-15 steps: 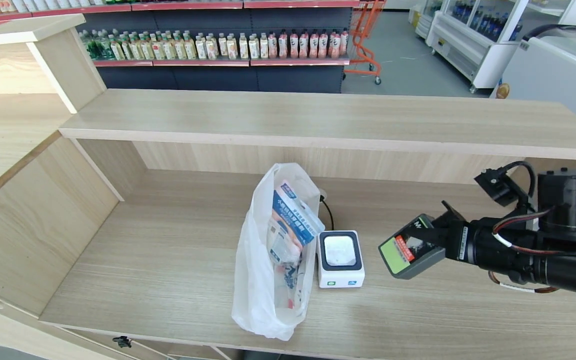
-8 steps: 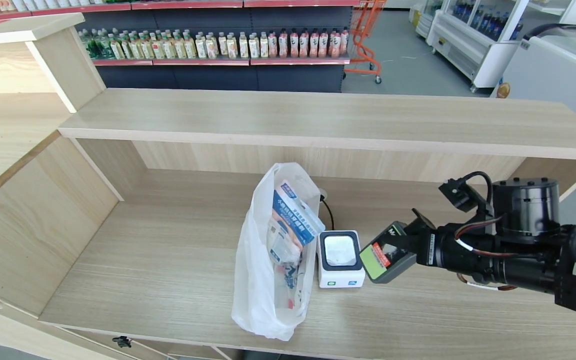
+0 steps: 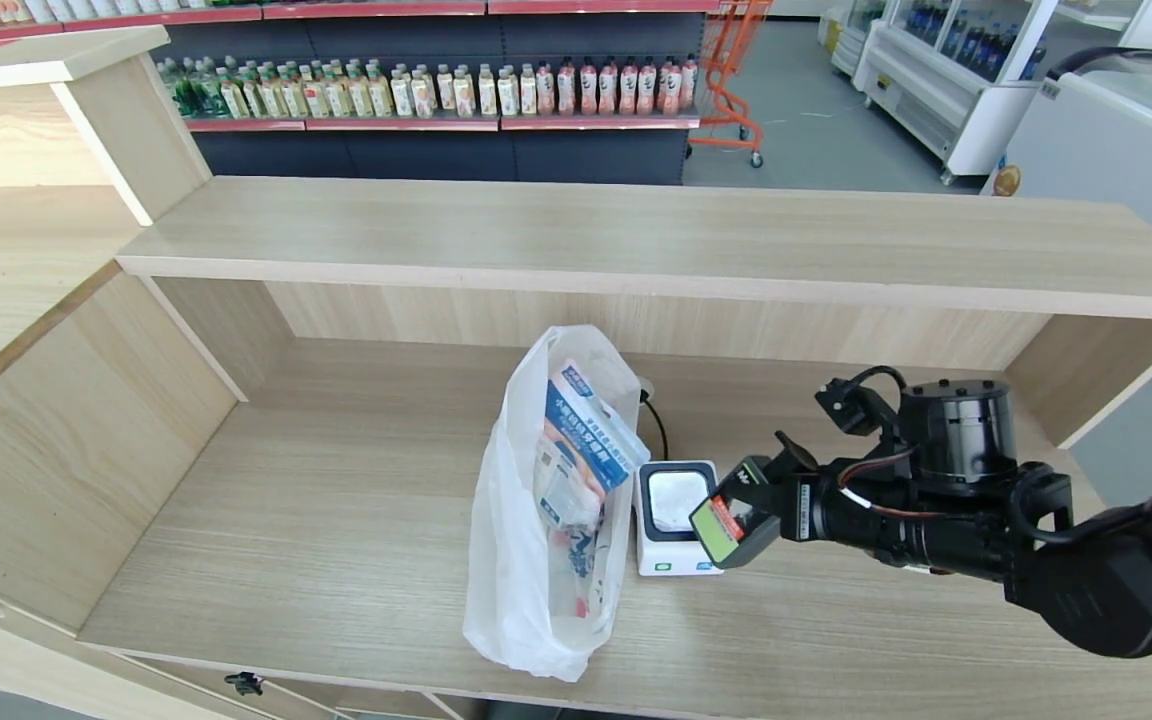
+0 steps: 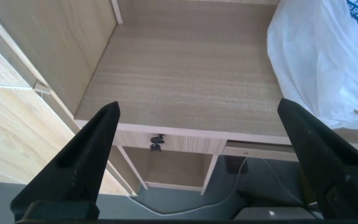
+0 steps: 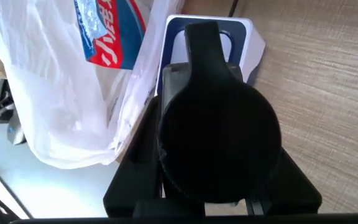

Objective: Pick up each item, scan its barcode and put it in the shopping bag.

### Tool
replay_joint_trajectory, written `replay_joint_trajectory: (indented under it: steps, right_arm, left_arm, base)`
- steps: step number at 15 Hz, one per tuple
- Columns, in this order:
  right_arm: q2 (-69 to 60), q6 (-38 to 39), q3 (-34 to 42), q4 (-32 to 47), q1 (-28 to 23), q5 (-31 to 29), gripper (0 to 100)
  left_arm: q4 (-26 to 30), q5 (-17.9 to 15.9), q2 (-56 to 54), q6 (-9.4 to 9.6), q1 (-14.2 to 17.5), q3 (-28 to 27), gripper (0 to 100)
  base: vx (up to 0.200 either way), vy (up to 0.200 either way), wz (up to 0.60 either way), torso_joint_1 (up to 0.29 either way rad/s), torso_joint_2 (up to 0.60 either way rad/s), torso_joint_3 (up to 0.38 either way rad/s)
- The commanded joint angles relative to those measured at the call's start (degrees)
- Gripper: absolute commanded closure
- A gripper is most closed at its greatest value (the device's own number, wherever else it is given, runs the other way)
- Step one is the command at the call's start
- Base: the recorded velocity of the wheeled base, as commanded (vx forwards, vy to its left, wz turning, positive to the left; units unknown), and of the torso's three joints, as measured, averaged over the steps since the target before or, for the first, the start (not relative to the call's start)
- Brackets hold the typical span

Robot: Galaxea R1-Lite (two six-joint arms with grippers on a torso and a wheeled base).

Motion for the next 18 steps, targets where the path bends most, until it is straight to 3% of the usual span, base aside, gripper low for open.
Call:
replay_joint_trajectory:
  steps: [1, 8, 18]
  right_arm:
    - [2.11, -0.01, -1.33, 0.05, 0.25, 0.08, 100]
    - [6.95, 0.08, -6.87, 0.05, 0.77, -0.09, 100]
    - [9.14, -0.01, -7.66, -0.75, 1.83, -1.50, 100]
  left_arm:
    - [0.00, 0.01, -0.02, -0.02, -0.02, 0.00, 0]
    - [0.00, 0.01, -0.02, -0.02, 0.07, 0.00, 0]
    - [0.00, 0.01, -0.02, -0.02, -0.02, 0.00, 0]
  base:
    - [0.000, 0.000, 0.00, 0.000, 0.00, 0.000]
    - [0.000, 0.000, 0.00, 0.000, 0.00, 0.000]
    - [0.000, 0.000, 0.00, 0.000, 0.00, 0.000]
